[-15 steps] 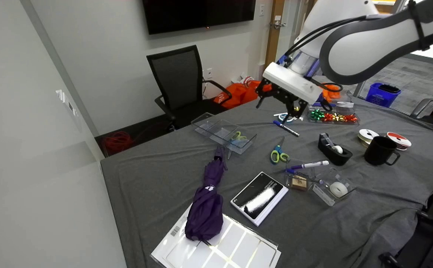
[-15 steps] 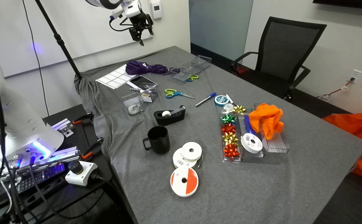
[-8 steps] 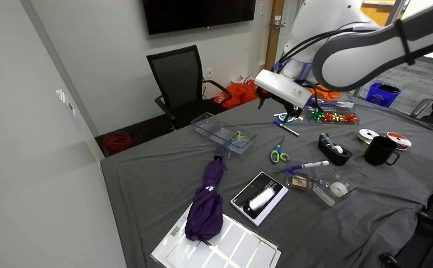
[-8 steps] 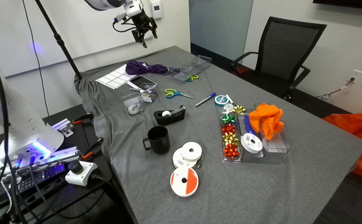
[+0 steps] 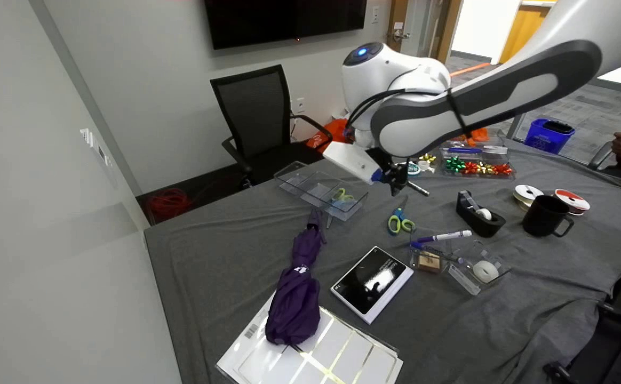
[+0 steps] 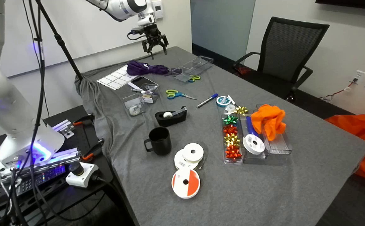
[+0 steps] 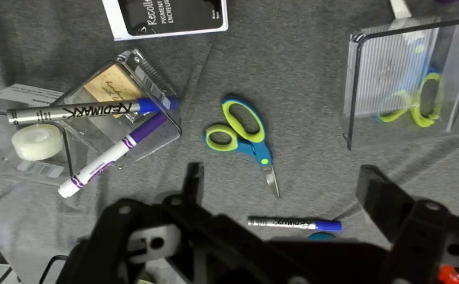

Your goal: Turn the clear object to the right

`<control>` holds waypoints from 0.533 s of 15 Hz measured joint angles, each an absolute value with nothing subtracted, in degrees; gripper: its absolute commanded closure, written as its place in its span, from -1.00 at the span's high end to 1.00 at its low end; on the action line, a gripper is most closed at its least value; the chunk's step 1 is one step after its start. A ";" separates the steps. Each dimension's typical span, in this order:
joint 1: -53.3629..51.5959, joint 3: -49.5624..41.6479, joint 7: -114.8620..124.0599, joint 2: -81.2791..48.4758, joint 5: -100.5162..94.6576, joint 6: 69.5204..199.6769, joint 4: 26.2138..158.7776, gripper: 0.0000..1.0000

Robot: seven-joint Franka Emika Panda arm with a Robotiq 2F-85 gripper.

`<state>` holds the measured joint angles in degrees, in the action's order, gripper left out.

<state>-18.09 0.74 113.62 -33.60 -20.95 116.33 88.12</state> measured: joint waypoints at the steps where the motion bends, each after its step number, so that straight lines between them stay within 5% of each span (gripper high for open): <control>1: -18.36 0.74 113.65 -36.06 -20.45 114.14 85.00 1.00; 8: -17.45 0.83 107.03 -47.09 -12.22 117.72 70.36 1.00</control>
